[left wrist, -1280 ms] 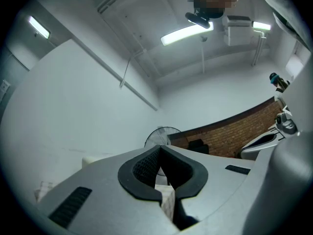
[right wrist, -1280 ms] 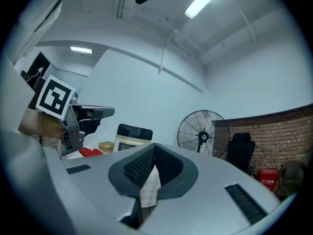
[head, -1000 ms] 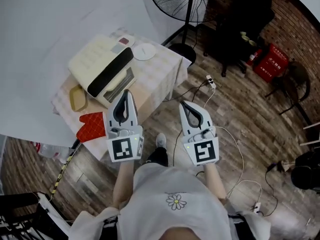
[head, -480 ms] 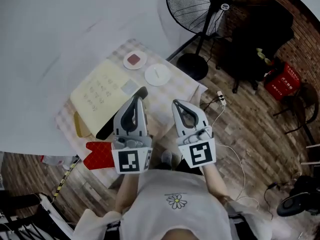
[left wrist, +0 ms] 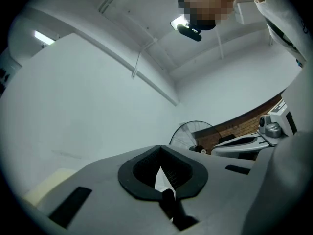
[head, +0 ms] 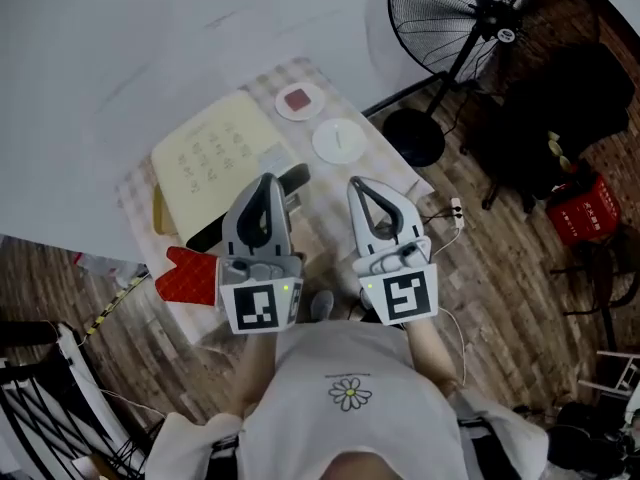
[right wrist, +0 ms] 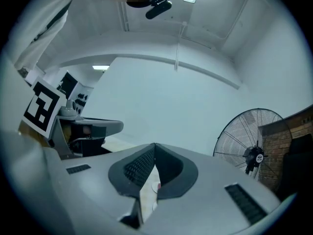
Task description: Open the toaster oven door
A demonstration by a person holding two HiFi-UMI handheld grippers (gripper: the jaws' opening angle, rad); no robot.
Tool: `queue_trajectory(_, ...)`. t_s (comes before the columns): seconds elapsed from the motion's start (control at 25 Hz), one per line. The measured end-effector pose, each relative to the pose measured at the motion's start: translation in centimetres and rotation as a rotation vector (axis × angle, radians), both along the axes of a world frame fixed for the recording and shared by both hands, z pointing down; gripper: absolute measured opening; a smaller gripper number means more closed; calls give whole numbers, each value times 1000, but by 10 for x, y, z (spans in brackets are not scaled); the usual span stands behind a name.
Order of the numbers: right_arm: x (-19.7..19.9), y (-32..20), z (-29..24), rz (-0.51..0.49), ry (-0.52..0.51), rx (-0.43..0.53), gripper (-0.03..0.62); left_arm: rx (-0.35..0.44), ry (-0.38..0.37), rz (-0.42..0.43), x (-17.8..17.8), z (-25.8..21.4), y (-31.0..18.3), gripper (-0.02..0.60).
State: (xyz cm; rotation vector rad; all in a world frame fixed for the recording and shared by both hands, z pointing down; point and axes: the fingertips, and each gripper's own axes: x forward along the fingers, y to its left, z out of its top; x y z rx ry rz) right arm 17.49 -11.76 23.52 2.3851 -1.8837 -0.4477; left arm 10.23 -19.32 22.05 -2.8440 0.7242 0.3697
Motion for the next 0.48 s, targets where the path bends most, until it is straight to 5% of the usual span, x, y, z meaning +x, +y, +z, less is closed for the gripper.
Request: queue_trajectory(0.48,10,1,3,-164,-27,11,9,-37,15,-192,-15,-4,11,16)
